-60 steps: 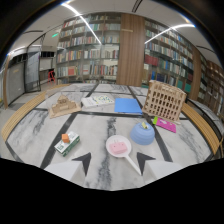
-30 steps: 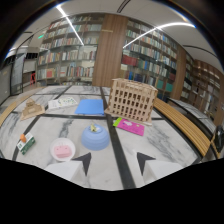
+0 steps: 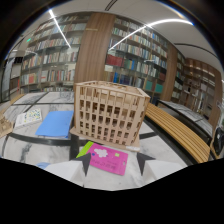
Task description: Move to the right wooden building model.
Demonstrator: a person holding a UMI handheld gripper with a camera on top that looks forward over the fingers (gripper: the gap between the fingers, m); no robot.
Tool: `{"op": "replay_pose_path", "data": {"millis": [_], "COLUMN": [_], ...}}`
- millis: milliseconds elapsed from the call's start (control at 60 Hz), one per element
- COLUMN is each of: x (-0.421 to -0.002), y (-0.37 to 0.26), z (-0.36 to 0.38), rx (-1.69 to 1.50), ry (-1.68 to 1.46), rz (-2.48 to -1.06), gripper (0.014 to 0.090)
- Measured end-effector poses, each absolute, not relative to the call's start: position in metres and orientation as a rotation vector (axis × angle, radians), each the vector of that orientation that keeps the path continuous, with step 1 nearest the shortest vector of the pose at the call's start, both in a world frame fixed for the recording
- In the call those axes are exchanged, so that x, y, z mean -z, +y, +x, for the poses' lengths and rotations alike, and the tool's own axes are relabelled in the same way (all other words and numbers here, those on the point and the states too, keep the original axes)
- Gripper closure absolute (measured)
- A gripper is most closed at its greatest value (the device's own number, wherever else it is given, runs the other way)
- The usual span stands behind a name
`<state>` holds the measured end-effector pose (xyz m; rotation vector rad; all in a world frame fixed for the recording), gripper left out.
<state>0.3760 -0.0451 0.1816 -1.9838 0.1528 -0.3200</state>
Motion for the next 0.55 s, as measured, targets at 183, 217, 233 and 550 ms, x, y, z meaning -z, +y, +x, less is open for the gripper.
{"op": "replay_pose_path", "data": {"millis": [183,217,233,550], "x": [-0.166,-0.164,-0.163,-0.155], "y": [0.012,0.020,0.023,0.043], "z": [0.401,0.402,0.403,0.400], "rx": [0.309,0.303,0.302,0.301], "ry": [0.171,0.168,0.164,0.138], "rz": [-1.987,-1.987,-1.987,-1.977], "gripper": [0.0187,0.0186,0.0185,0.0188]}}
